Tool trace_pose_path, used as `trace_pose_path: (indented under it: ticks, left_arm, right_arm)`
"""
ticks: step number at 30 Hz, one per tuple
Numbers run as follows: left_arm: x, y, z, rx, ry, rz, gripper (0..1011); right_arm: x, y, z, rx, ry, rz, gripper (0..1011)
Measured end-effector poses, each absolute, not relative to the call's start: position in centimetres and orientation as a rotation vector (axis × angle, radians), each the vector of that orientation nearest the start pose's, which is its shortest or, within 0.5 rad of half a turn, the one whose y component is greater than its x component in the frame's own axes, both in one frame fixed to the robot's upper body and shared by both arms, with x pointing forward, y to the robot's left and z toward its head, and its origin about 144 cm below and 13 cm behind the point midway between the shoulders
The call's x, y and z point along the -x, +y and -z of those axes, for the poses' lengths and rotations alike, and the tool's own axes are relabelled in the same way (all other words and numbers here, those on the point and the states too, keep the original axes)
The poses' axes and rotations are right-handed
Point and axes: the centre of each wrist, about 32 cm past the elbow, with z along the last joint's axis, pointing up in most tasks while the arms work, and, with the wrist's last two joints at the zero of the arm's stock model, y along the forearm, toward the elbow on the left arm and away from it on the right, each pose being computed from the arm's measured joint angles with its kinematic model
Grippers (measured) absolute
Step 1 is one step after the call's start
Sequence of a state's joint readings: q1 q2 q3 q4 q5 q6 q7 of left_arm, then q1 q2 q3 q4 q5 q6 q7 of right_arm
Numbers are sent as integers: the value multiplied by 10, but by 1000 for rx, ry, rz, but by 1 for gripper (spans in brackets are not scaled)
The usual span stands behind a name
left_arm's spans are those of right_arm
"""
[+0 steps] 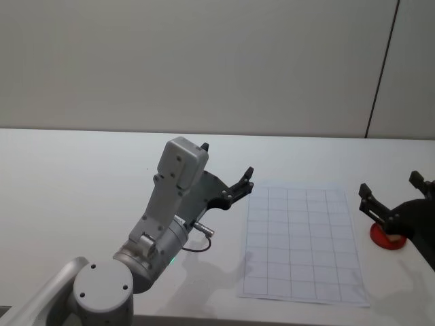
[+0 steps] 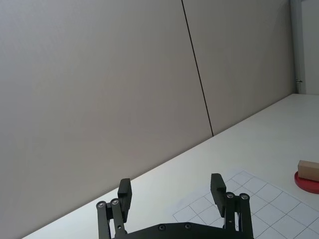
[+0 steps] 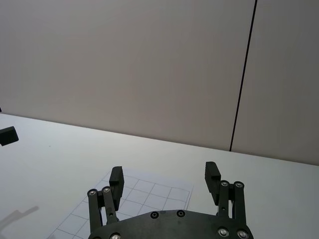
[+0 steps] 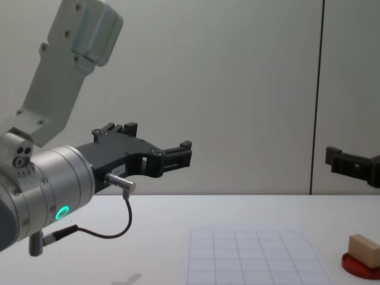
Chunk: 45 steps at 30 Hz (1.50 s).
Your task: Use the one hand to pick up the stamp and affix it onto the A4 paper.
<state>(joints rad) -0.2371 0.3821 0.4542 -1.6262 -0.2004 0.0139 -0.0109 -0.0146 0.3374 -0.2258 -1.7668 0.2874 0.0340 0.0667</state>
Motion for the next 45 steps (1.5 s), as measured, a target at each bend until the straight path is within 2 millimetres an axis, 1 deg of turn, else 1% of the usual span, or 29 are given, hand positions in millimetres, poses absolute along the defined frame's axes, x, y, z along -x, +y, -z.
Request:
trace_pose_path:
  ticks: [45]
  left_arm:
    - [-492,198,-1204,-61,-268,-1124,1002]
  right_arm:
    - [-443,-237,-1189,-26,-75,1230,1001]
